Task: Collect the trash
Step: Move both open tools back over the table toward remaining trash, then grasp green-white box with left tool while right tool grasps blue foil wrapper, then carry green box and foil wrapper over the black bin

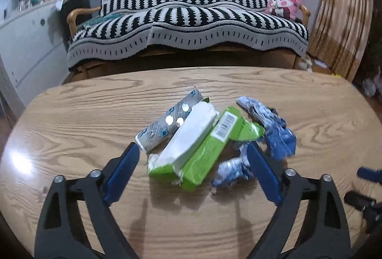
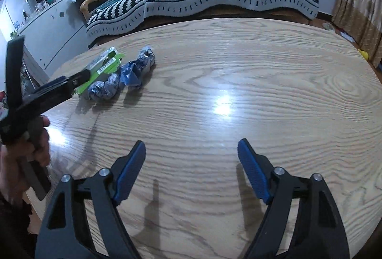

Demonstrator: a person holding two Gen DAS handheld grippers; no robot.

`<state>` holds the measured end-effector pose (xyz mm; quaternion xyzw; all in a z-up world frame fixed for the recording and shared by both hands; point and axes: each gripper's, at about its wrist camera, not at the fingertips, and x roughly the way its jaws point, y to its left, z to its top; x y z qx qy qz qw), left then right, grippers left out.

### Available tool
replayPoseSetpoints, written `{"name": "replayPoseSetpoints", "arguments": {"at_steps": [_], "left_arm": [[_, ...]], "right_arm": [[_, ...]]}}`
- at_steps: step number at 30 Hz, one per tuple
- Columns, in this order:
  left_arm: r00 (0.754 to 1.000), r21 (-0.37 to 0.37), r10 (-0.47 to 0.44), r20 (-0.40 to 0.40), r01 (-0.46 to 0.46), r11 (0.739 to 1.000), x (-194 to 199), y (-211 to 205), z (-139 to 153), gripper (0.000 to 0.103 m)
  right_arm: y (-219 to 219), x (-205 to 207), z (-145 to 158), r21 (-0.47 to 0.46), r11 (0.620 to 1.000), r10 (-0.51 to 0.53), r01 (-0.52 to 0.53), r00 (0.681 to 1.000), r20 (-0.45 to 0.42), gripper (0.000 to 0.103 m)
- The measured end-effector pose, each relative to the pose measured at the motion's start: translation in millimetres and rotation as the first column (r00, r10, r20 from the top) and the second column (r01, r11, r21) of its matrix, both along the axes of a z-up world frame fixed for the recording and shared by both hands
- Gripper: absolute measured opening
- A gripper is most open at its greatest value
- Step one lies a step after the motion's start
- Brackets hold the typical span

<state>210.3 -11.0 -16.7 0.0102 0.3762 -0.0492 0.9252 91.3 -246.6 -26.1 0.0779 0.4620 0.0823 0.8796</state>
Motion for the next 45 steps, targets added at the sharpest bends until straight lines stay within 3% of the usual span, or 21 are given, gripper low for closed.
{"name": "replayPoseSetpoints", "arguments": {"at_steps": [5,7,8,10,13,21,23,25,28,35,41,45], "left_arm": [[0.999,-0.034,0.011,-0.033,-0.012,0.999,18.4,5.8,-10.0,0.066],[0.998,-0.049,-0.001,-0.061,-0.002,0.999,22.0,4.6,-14.3,0.047],[0.997,-0.056,-0.004,-0.071,0.000,0.998,22.1,4.1,-15.9,0.045],[0.998,-0.055,-0.011,-0.066,0.007,0.998,19.2,3.2,-12.8,0.020],[0.999,-0.053,0.000,-0.054,-0.003,0.999,12.4,5.8,-4.0,0.006],[0.998,-0.117,0.024,-0.060,-0.031,0.993,-4.1,27.7,14.6,0.002],[0.998,-0.126,0.032,-0.054,-0.039,0.991,-8.3,31.9,19.8,0.002],[0.998,-0.136,0.038,-0.049,-0.044,0.990,-11.9,35.4,24.7,0.002],[0.998,-0.157,0.043,-0.043,-0.049,0.986,-19.1,38.3,36.6,0.002],[1.000,-0.191,0.008,-0.015,-0.011,0.981,-47.3,16.4,61.9,0.002],[0.996,-0.207,-0.094,-0.005,0.091,0.974,-79.5,-50.1,74.6,0.002],[0.978,-0.205,-0.207,0.000,0.203,0.958,-108.6,-125.2,79.9,0.002]], "right_arm": [[10.1,13.8,6.2,0.020,1.000,0.012,-0.012,1.000,0.010,0.074],[16.5,25.3,8.4,0.027,1.000,0.010,-0.010,1.000,0.011,0.069],[19.2,31.5,8.9,0.031,0.999,0.008,-0.008,1.000,0.009,0.065],[27.8,50.5,8.3,0.058,0.998,-0.006,0.006,1.000,-0.001,0.059],[42.6,73.7,5.0,0.091,0.996,-0.006,0.008,1.000,-0.024,0.056],[78.4,119.2,1.2,0.103,0.995,0.010,-0.003,0.998,-0.066,0.052],[83.5,125.3,-2.2,0.093,0.996,0.011,-0.003,0.997,-0.082,0.031],[84.2,126.4,-4.3,0.095,0.995,0.012,-0.003,0.995,-0.096,0.029],[78.2,112.5,7.9,0.064,0.998,0.000,0.003,0.999,-0.048,0.027],[30.2,46.7,39.6,0.047,0.999,-0.026,0.025,1.000,0.013,0.027],[-41.6,-42.1,54.7,-0.002,0.994,-0.111,0.111,0.992,0.053,0.027],[-111.6,-107.9,59.3,-0.027,0.974,-0.221,0.224,0.972,0.074,0.027]]}}
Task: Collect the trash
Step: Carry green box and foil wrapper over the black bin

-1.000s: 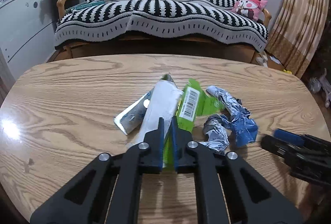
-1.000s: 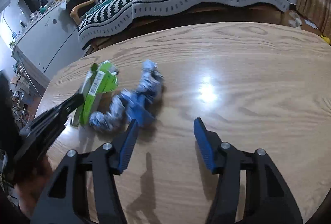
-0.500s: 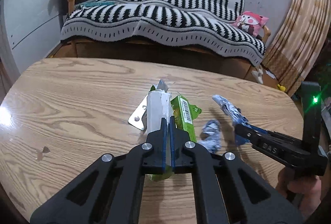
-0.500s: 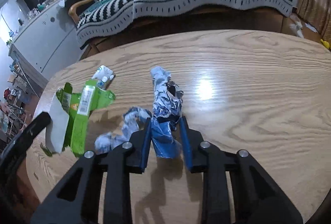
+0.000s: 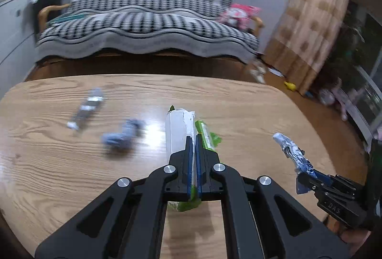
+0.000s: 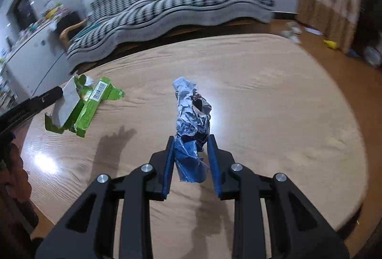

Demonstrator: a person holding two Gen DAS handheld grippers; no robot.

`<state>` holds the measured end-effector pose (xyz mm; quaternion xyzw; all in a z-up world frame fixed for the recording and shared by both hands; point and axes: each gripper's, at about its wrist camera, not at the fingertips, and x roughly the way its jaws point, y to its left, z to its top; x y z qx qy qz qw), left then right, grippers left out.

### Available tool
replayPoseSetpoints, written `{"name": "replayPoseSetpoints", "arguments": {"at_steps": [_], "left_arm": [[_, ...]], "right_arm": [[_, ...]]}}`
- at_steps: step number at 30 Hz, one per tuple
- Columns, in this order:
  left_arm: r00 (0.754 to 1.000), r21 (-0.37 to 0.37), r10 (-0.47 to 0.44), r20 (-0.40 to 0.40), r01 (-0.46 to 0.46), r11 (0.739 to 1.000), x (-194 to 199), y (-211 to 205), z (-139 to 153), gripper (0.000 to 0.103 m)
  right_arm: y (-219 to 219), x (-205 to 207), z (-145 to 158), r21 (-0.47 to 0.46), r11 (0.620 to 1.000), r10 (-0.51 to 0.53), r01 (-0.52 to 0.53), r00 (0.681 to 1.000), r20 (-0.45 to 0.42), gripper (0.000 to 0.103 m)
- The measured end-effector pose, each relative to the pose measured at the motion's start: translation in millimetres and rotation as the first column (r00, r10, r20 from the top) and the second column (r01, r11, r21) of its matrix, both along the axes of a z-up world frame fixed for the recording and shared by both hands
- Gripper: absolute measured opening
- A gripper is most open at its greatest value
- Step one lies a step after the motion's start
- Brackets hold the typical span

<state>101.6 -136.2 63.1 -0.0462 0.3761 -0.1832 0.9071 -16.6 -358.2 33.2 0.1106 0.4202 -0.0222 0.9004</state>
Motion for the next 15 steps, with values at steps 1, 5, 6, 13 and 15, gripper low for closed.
{"name": "replayPoseSetpoints", "arguments": {"at_steps": [1,5,6,13,15], "left_arm": [[1.000,0.000,-0.026,0.001,0.026,1.000,-7.2,-16.2,-0.1,0.002],[0.987,0.005,-0.159,0.002,0.159,0.987,-41.7,-101.0,-1.9,0.002],[0.981,0.006,-0.193,-0.002,0.193,0.981,-50.4,-121.9,-3.4,0.002],[0.916,0.021,-0.401,-0.001,0.401,0.916,-116.7,-254.0,-17.3,0.002],[0.895,0.026,-0.447,-0.002,0.447,0.894,-132.9,-281.5,-23.3,0.002]], "right_arm": [[-17.2,-15.3,-0.8,-0.005,0.999,-0.032,0.032,0.999,0.003,0.027],[-88.8,-75.4,-9.3,-0.015,0.984,-0.175,0.175,0.984,0.016,0.027],[-110.8,-92.1,-13.2,-0.026,0.975,-0.220,0.220,0.975,0.015,0.027],[-226.2,-183.9,-38.6,-0.005,0.906,-0.424,0.424,0.906,-0.007,0.027],[-255.7,-207.8,-49.0,0.002,0.883,-0.469,0.469,0.883,-0.025,0.027]]}}
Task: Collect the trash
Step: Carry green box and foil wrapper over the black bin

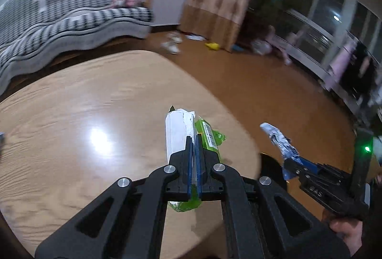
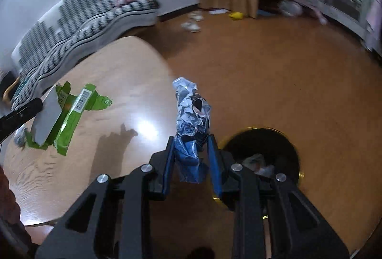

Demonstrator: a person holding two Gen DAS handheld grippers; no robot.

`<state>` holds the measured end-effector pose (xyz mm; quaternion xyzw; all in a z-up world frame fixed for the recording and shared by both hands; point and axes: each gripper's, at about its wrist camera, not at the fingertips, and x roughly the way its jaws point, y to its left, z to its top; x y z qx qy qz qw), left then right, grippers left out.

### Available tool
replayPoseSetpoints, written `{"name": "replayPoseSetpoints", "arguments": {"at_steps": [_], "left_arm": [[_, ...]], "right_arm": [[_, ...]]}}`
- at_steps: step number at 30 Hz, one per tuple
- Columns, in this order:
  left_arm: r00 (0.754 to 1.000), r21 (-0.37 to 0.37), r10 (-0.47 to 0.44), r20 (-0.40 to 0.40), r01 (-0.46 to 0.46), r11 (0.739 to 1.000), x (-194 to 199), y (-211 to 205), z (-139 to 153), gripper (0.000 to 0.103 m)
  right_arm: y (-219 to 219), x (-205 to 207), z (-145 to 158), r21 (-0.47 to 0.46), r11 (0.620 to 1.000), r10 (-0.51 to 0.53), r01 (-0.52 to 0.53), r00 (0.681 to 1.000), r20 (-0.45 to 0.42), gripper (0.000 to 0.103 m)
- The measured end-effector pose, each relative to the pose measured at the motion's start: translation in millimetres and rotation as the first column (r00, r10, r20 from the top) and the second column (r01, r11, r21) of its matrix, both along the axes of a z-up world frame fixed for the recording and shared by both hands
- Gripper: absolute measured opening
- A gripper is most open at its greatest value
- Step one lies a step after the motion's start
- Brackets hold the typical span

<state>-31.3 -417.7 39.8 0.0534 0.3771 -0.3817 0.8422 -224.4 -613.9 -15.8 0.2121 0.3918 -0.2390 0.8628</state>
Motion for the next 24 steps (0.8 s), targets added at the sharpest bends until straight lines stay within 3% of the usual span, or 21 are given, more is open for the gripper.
{"name": "replayPoseSetpoints", "arguments": {"at_steps": [10,24], "left_arm": [[0.976,0.034,-0.218,0.012,0.217,0.975,-64.4,-106.4,-34.0,0.002],[0.940,0.084,-0.340,-0.017,0.340,0.937,-85.2,-170.5,-68.5,0.002]], "right_arm": [[-85.1,-64.4,-47.4,0.087,0.985,-0.141,0.149,0.986,-0.093,0.027],[-111.3,-76.6,-72.6,0.161,0.967,-0.171,0.195,0.973,-0.156,0.027]]}}
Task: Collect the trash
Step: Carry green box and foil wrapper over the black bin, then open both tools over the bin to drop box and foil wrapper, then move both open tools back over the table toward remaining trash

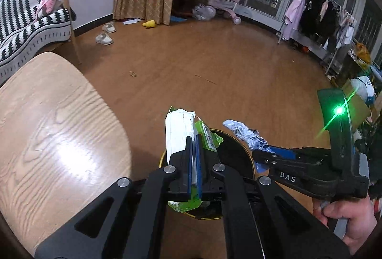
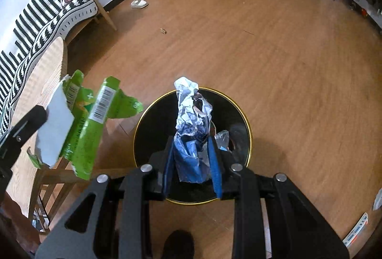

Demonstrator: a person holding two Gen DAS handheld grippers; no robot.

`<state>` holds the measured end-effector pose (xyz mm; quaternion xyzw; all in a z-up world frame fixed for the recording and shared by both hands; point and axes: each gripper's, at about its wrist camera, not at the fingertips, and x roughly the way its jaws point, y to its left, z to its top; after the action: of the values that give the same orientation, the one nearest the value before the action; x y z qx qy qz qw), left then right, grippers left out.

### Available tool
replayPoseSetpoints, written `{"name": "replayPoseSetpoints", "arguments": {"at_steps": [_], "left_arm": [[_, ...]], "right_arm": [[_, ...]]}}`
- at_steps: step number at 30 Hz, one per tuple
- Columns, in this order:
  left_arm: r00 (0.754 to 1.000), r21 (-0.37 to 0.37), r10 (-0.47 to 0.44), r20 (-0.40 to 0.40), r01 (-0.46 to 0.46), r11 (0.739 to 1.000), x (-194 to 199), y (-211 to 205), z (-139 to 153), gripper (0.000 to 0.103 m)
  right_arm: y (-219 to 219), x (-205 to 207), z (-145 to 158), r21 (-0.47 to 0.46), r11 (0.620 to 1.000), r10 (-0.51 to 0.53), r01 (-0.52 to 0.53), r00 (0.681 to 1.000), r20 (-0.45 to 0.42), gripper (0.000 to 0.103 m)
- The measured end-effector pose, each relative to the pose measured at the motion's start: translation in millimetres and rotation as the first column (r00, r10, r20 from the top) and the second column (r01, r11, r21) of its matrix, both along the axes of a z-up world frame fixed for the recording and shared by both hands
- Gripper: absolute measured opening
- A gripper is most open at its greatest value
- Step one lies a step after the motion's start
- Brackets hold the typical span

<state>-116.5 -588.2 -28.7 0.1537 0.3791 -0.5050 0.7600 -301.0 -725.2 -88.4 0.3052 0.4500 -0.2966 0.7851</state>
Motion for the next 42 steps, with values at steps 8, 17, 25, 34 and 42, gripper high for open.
{"name": "replayPoseSetpoints", "arguments": {"at_steps": [8,17,25,34,42], "left_arm": [[1.000,0.018,-0.018,-0.003,0.018,1.000,-2.5,-9.3,-11.1,0.002],[1.000,0.024,-0.019,0.000,0.019,1.000,-0.5,-11.3,-14.2,0.002],[1.000,0.037,-0.024,-0.005,0.024,0.999,0.7,-12.9,-21.8,0.002],[0.998,0.020,-0.059,-0.035,0.060,0.998,0.7,-19.6,-28.7,0.002],[0.997,-0.019,-0.048,-0.066,0.047,0.999,1.6,-18.8,-26.7,0.065]], "right_arm": [[-8.5,-1.9,-1.7,0.011,1.000,-0.013,0.013,1.000,0.002,0.028],[-4.6,-2.3,-2.4,0.016,1.000,-0.012,0.012,1.000,0.009,0.031],[-1.9,-7.7,5.0,-0.009,0.999,-0.036,0.037,0.999,0.039,0.062],[-7.4,-20.0,14.0,-0.029,0.994,-0.104,0.106,0.992,0.067,0.065],[-12.2,-29.0,22.1,-0.035,0.990,-0.133,0.136,0.987,0.086,0.069]]}}
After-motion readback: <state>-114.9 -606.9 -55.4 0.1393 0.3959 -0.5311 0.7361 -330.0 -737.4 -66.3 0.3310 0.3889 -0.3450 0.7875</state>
